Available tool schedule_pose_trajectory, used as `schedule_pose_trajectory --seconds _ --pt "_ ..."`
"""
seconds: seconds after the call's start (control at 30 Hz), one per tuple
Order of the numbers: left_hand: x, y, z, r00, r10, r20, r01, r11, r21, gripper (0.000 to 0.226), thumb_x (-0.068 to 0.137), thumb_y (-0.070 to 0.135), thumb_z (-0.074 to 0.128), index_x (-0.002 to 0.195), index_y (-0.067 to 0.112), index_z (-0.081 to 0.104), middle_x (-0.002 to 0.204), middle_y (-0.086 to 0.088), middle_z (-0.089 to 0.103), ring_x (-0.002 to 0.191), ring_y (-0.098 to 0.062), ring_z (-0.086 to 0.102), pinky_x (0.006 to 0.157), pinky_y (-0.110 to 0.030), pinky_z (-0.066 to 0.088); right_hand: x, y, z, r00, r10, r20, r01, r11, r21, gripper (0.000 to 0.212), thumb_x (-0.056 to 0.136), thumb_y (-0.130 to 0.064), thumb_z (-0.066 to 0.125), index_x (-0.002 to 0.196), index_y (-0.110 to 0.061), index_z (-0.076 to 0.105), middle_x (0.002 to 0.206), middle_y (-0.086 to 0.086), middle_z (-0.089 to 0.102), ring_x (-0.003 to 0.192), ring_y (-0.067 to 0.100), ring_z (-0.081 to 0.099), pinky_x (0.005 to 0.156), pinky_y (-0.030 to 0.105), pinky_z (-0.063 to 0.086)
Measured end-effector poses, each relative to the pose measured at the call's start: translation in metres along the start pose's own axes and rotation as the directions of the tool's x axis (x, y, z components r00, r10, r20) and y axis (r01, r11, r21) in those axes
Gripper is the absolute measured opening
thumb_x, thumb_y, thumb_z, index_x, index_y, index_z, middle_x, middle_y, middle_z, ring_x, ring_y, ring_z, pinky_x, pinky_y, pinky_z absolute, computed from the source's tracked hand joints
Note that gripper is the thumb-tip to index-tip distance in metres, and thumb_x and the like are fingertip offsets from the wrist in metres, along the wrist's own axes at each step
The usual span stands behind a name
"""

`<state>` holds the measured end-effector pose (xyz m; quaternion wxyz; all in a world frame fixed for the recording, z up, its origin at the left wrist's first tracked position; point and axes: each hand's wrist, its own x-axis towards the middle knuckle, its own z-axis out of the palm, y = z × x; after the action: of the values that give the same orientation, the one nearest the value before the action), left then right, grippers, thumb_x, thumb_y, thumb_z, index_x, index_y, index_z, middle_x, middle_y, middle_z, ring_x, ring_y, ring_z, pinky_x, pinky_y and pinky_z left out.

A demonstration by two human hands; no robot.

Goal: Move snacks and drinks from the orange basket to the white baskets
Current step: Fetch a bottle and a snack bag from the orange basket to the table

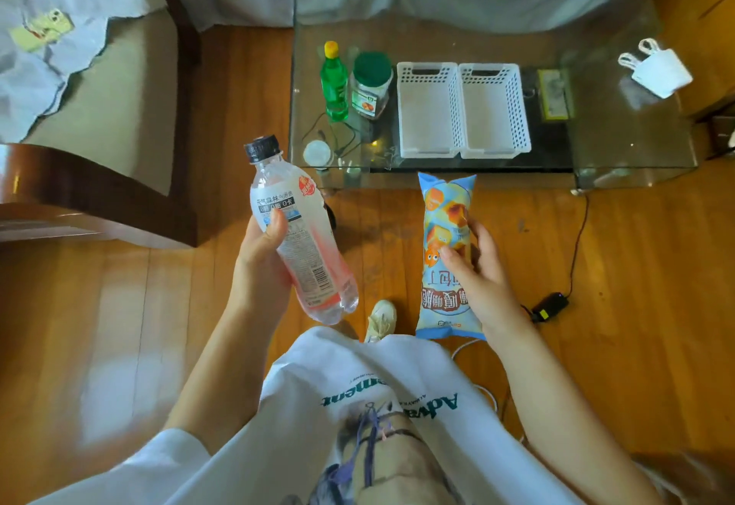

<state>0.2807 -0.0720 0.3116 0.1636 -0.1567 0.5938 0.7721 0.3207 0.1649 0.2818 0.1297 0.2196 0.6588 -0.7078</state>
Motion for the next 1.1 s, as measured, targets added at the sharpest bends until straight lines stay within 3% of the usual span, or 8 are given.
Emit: schedule_pose_trajectory --seconds 0.23,0.37,0.5,0.57,0.67,0.87,0.97,1.1 --pt "0.056 0.013 0.003 0.988 0.024 -0.156 -0.022 1.0 0.013 0.089 0.062 0.049 0.068 0.134 0.005 0.04 0.117 -0.017 0.055 0.111 -0.039 0.052 0.09 -0.05 0.048 0.085 -0.035 0.003 0.99 0.052 0.128 -0.049 0.998 -0.027 0.039 0.084 -0.025 0.061 0.11 -0.047 0.044 0.109 -0.013 0.063 0.093 0.002 0.067 0.07 0.019 0.056" --pt "0.108 0.009 -0.005 0.962 -0.004 -0.274 0.013 0.999 0.032 0.06 0.075 0.036 0.058 0.128 0.01 0.047 0.117 -0.011 0.061 0.108 -0.029 0.058 0.077 -0.033 0.049 0.142 -0.048 0.012 0.989 0.089 0.121 -0.086 0.996 -0.027 0.042 0.083 -0.02 0.064 0.112 -0.045 0.046 0.108 -0.01 0.065 0.09 0.005 0.068 0.07 0.023 0.056" --pt "0.161 0.016 -0.005 0.94 -0.027 -0.34 0.035 0.999 0.017 0.046 0.076 0.03 0.061 0.118 0.017 0.051 0.109 0.001 0.065 0.102 -0.017 0.064 0.074 -0.028 0.054 0.199 -0.066 0.022 0.989 0.126 0.074 -0.119 0.989 -0.09 0.05 0.083 -0.022 0.065 0.126 -0.034 0.043 0.119 -0.001 0.062 0.102 0.015 0.065 0.085 0.037 0.054" --pt "0.186 0.022 -0.005 0.935 -0.035 -0.354 0.049 0.998 0.031 0.051 0.078 0.027 0.062 0.124 0.011 0.047 0.117 -0.01 0.063 0.109 -0.023 0.062 0.085 -0.039 0.056 0.226 -0.074 0.028 0.987 0.15 0.064 -0.142 0.983 -0.116 0.05 0.084 -0.018 0.064 0.128 -0.029 0.042 0.121 0.003 0.06 0.104 0.018 0.063 0.089 0.039 0.052" --pt "0.232 0.028 -0.006 0.921 -0.052 -0.387 0.087 0.994 0.073 0.057 0.082 0.013 0.067 0.131 0.002 0.039 0.125 -0.023 0.054 0.117 -0.035 0.055 0.097 -0.05 0.048 0.269 -0.08 0.041 0.973 0.223 0.063 -0.214 0.968 -0.132 0.056 0.084 -0.015 0.064 0.134 -0.02 0.039 0.114 0.002 0.061 0.095 0.011 0.064 0.079 0.029 0.055" --pt "0.313 0.007 -0.005 0.889 -0.083 -0.45 0.146 0.983 0.108 0.06 0.078 0.003 0.07 0.125 0.015 0.034 0.117 -0.004 0.054 0.105 -0.015 0.058 0.091 -0.034 0.051 0.35 -0.05 0.057 0.931 0.362 0.054 -0.339 0.908 -0.246 0.049 0.084 -0.016 0.066 0.129 -0.014 0.047 0.115 0.009 0.062 0.096 0.02 0.064 0.078 0.03 0.053" --pt "0.353 -0.016 -0.006 0.888 -0.095 -0.45 0.158 0.982 0.105 0.061 0.076 -0.002 0.07 0.121 0.014 0.032 0.116 -0.007 0.05 0.109 -0.023 0.056 0.092 -0.038 0.05 0.388 -0.018 0.059 0.903 0.428 0.036 -0.393 0.858 -0.33 0.042 0.083 -0.021 0.068 0.121 -0.018 0.049 0.108 0.006 0.063 0.087 0.018 0.064 0.069 0.028 0.052" --pt "0.399 -0.051 -0.008 0.89 -0.074 -0.449 0.165 0.972 0.166 0.068 0.071 -0.001 0.074 0.12 0.016 0.03 0.116 -0.004 0.046 0.115 -0.027 0.052 0.099 -0.043 0.047 0.436 0.032 0.062 0.894 0.447 0.022 -0.39 0.801 -0.454 0.045 0.081 -0.027 0.069 0.121 -0.023 0.049 0.106 0.001 0.062 0.092 0.021 0.063 0.082 0.036 0.052"
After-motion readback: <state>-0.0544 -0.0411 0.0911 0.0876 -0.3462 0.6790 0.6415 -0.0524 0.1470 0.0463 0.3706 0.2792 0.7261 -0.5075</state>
